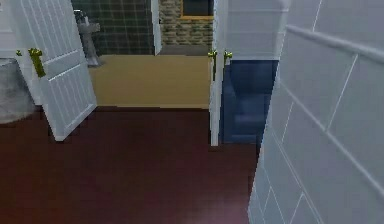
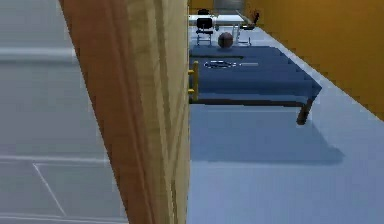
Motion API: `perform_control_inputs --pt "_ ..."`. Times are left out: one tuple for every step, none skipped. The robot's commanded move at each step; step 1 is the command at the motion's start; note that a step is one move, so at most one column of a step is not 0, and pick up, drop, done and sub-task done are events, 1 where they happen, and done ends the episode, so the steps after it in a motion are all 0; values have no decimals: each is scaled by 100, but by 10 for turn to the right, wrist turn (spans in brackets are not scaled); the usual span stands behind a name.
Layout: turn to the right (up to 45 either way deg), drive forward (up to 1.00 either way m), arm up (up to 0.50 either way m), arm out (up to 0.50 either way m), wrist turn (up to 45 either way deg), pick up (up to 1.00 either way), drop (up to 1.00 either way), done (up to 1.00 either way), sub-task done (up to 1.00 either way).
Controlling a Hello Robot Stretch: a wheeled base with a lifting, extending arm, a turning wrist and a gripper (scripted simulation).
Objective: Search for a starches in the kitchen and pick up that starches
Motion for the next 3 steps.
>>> perform_control_inputs --pt "90 0 0 0 0 0 0 0 0" --pt "0 100 0 0 0 0 0 0 0" --pt "30 0 0 0 0 0 0 0 0"
